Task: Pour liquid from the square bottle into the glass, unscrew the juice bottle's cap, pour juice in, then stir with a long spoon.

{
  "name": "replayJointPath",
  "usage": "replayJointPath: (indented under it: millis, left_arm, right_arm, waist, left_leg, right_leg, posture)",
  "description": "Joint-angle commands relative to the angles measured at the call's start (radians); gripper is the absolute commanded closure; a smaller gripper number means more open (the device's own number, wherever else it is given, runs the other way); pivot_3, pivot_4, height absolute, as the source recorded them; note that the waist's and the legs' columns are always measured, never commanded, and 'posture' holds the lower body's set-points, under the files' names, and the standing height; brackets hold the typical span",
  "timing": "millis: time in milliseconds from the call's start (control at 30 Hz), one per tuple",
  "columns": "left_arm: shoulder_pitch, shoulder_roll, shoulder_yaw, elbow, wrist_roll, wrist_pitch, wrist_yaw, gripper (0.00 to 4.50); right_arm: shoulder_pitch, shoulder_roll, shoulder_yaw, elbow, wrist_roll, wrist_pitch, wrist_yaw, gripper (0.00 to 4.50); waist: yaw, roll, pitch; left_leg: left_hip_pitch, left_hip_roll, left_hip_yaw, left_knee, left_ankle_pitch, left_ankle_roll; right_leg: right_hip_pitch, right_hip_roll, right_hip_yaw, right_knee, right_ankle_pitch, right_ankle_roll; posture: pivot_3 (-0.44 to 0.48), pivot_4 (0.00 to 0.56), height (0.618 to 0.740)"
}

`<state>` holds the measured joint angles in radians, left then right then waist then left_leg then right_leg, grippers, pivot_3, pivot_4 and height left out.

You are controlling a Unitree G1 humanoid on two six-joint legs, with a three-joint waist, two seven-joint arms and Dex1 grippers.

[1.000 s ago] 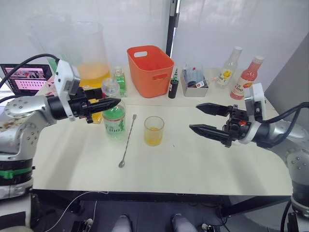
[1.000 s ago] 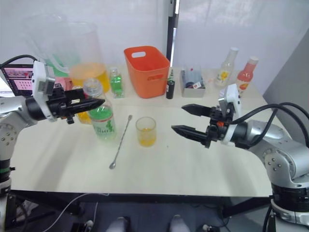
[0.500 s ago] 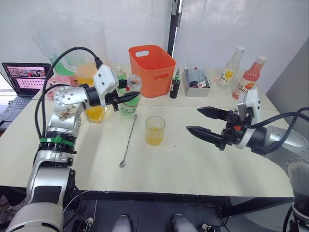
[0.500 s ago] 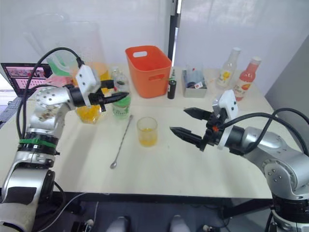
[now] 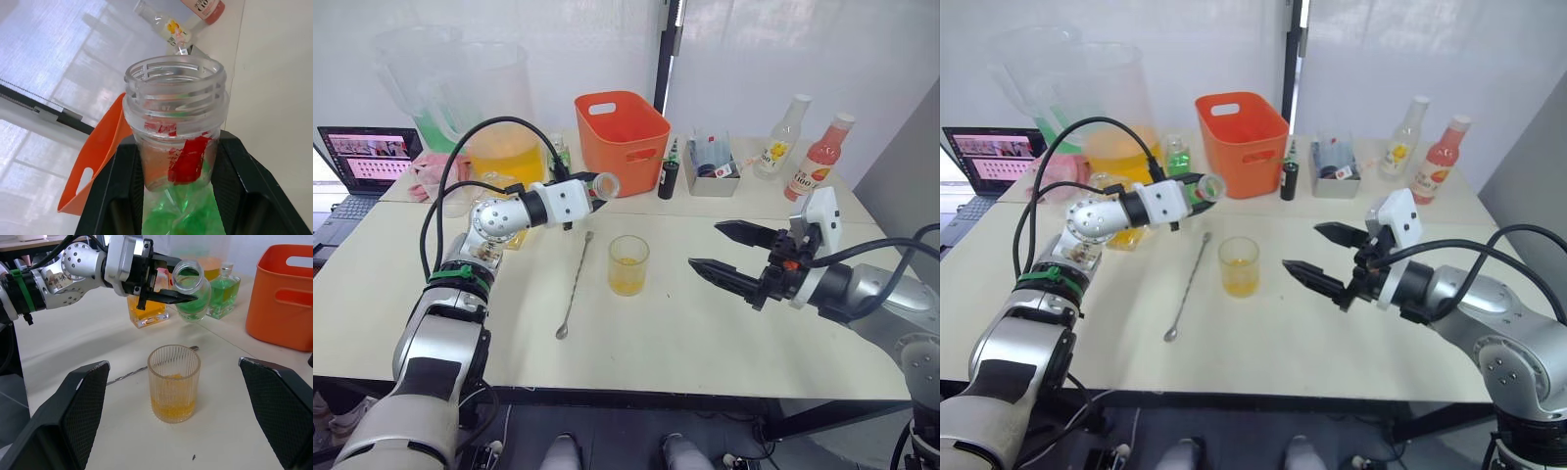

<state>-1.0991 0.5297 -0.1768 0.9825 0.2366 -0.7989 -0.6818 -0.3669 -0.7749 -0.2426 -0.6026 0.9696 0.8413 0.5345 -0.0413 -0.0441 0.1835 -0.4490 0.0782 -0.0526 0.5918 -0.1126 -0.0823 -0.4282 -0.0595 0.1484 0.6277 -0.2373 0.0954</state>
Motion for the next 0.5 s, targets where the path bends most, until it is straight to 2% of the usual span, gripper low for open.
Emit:
replayJointPath:
  millis: [33,400,500]
  left_arm:
    - [-0.045,0.013,-0.005,-0.013,0.048,-0.091,0.097,3.05]
    - [-0.055,0.041,-0.089,0.024,0.245,-0.208,0.316,3.05]
    - [-0.054,0.055,-0.117,0.043,0.317,-0.234,0.417,3.05]
  right_arm:
    - [-0.001,-0.011,-0.022,-0.049,0.028,0.009,-0.026,0.02]
    - [0.003,-0.015,-0.023,-0.058,0.036,0.011,-0.056,0.02]
    - [0.000,-0.013,-0.021,-0.060,0.044,0.014,-0.062,0.02]
  waist:
    - [0.000,0.000,0.000]
    - [0.002,0.000,0.000]
    - [0.002,0.000,0.000]
  left_leg:
    - [0.000,0.000,0.000,0.000,0.000,0.000]
    - [0.000,0.000,0.000,0.000,0.000,0.000]
    - [0.000,0.000,0.000,0.000,0.000,0.000]
  right_leg:
    - [0.000,0.000,0.000,0.000,0.000,0.000]
    - [0.000,0.000,0.000,0.001,0.000,0.000]
    - [0.000,0.000,0.000,0.001,0.000,0.000]
  posture:
    - [0.000,0.150,0.740]
    - [0.000,0.150,0.740]
    - [0.000,0.150,0.740]
